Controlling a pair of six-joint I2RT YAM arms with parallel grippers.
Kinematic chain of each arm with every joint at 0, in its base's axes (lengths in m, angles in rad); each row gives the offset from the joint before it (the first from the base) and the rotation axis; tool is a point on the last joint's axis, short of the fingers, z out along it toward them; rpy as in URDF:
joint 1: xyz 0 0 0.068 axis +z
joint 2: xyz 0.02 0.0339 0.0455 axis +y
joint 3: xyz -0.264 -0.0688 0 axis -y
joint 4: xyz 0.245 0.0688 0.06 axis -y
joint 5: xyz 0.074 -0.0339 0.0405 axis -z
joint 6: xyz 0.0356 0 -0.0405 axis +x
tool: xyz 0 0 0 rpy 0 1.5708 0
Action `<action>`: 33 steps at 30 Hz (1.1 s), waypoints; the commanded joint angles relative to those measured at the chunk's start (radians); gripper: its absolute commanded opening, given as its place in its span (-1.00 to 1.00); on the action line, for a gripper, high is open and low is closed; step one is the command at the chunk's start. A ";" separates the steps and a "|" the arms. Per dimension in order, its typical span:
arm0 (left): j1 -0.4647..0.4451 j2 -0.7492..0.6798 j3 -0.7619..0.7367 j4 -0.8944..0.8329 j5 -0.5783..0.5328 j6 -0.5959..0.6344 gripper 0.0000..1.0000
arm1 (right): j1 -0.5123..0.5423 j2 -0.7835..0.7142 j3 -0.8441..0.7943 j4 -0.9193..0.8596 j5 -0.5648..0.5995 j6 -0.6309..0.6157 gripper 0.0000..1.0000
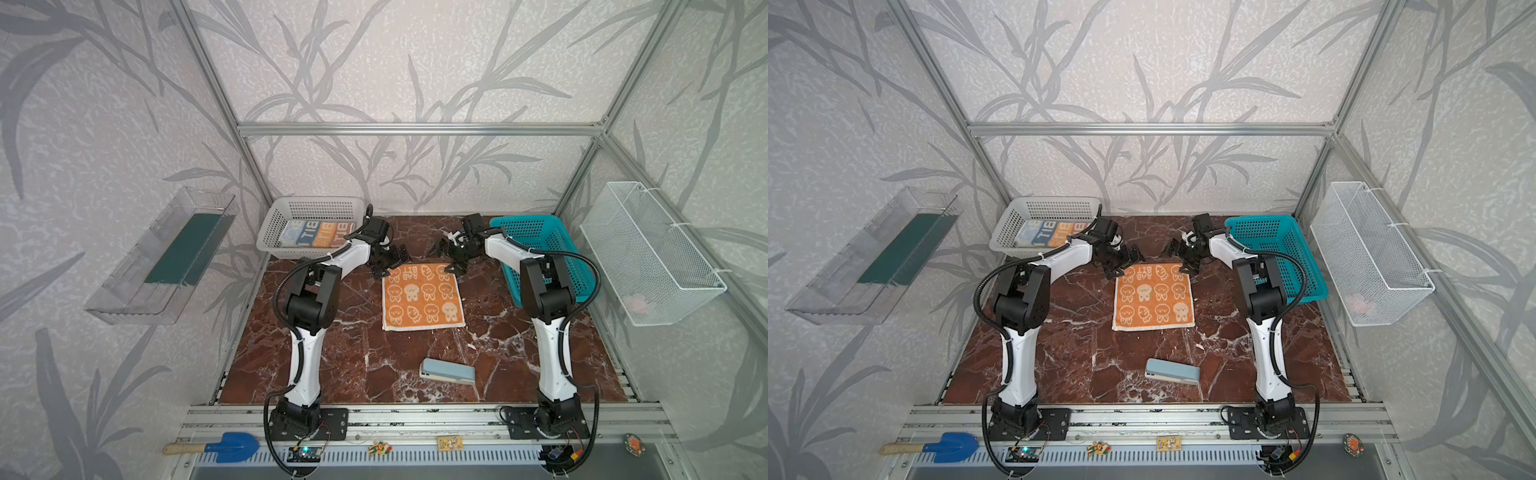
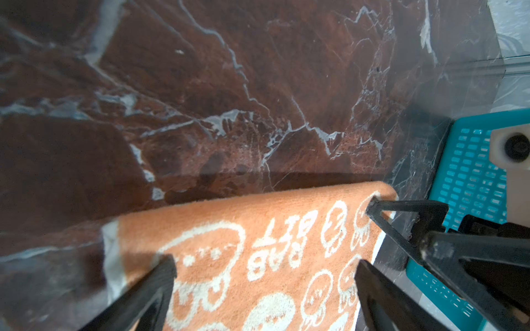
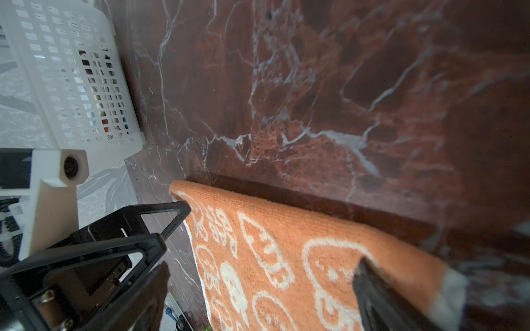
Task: Fold and stack the towels
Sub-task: 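Raise both grippers and move them to the towel edge farthest from the robot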
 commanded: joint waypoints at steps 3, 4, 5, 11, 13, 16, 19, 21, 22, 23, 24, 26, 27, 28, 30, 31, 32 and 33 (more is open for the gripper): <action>0.013 0.010 -0.013 -0.069 -0.060 0.064 0.99 | -0.054 0.025 0.010 -0.046 -0.017 -0.072 0.98; 0.013 0.009 -0.012 -0.075 -0.063 0.073 0.99 | -0.060 0.028 0.025 -0.062 -0.029 -0.092 0.98; 0.012 0.008 -0.006 -0.081 -0.064 0.083 0.98 | -0.064 0.026 0.047 -0.094 -0.029 -0.118 0.98; 0.006 0.010 0.073 -0.143 -0.080 0.137 0.99 | -0.072 -0.032 0.139 -0.210 -0.009 -0.226 0.98; 0.002 0.007 0.104 -0.162 -0.087 0.163 0.98 | -0.072 -0.037 0.184 -0.280 0.064 -0.267 0.98; -0.006 -0.012 0.152 -0.194 -0.117 0.212 0.99 | -0.072 -0.001 0.274 -0.407 0.156 -0.353 0.98; -0.022 -0.042 0.176 -0.214 -0.182 0.291 0.98 | -0.071 0.022 0.302 -0.445 0.202 -0.404 0.98; -0.034 -0.060 0.185 -0.234 -0.239 0.351 0.98 | -0.067 0.030 0.307 -0.457 0.241 -0.438 0.95; -0.039 -0.067 0.184 -0.237 -0.259 0.375 0.99 | -0.065 0.037 0.314 -0.468 0.268 -0.454 0.90; -0.044 -0.076 0.180 -0.240 -0.279 0.400 0.98 | -0.062 0.046 0.325 -0.482 0.291 -0.472 0.85; -0.048 -0.084 0.174 -0.240 -0.296 0.418 0.99 | -0.060 0.058 0.337 -0.493 0.308 -0.487 0.79; -0.055 -0.094 0.165 -0.240 -0.312 0.444 0.98 | -0.057 0.083 0.358 -0.510 0.330 -0.507 0.66; -0.056 -0.097 0.159 -0.242 -0.318 0.453 0.99 | -0.055 0.093 0.368 -0.516 0.335 -0.515 0.61; -0.059 -0.099 0.156 -0.242 -0.324 0.460 0.98 | -0.053 0.104 0.380 -0.523 0.346 -0.521 0.57; -0.063 -0.102 0.149 -0.241 -0.327 0.467 0.98 | -0.046 0.129 0.402 -0.540 0.352 -0.538 0.48; -0.064 -0.100 0.146 -0.240 -0.325 0.468 0.98 | -0.043 0.137 0.411 -0.542 0.352 -0.542 0.42; -0.065 -0.096 0.146 -0.238 -0.324 0.470 0.99 | -0.040 0.148 0.419 -0.548 0.352 -0.545 0.36; -0.064 -0.094 0.143 -0.238 -0.324 0.470 0.98 | -0.037 0.159 0.431 -0.553 0.352 -0.546 0.31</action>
